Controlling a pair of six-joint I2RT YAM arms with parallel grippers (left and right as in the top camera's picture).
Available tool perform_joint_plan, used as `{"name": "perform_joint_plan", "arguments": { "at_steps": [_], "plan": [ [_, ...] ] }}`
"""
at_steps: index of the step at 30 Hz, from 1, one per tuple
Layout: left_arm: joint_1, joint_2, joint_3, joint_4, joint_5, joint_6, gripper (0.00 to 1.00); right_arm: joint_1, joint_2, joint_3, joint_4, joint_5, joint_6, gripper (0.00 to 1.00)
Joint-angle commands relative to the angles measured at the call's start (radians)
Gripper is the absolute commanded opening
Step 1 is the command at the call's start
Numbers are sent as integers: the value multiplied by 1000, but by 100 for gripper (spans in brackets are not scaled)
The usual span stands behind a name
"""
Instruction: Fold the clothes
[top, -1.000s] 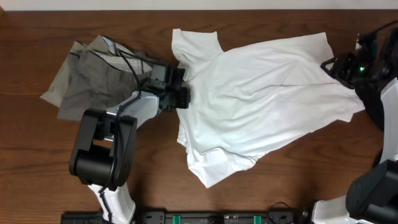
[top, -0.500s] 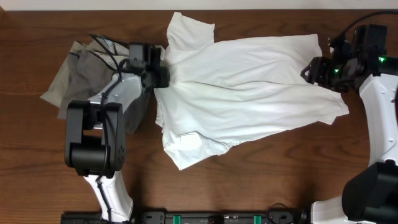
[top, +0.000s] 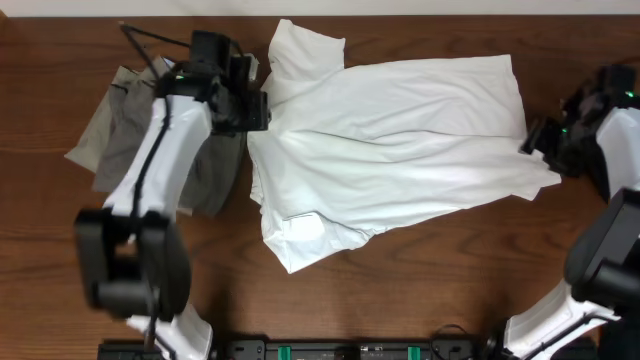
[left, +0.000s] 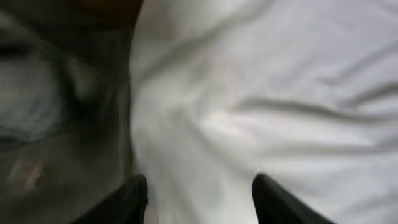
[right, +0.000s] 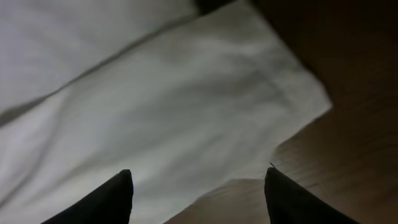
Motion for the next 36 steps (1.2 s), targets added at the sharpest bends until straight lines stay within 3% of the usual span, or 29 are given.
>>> {"name": "perform_joint_plan", "arguments": {
  "at_steps": [1,6,12,17,21,34,36],
  "plan": [
    [-16,-92,31,-111,-1,10,57,-35,20,-2,28,-28,10,67],
    [-81,-101,16,-325,87,10,56,-72,20,-2,65,-112,11,71],
    [-247,-101,-111,-356,90,33,56,-77,21,-2,57,-111,10,73],
    [-404,-101,-210,-332,-74,32,60,-77,21,-2,47,-111,10,73],
    [-501,-99,-277,-242,-145,108,66,-77,21,-2,47,-113,10,73],
    [-566,-72,-373,-112,-68,111,69,-77,21,-2,46,-141,10,73],
    [-579,-72,-381,-101,-87,153,68,-77,21,-2,46,-140,10,73]
  ]
}}
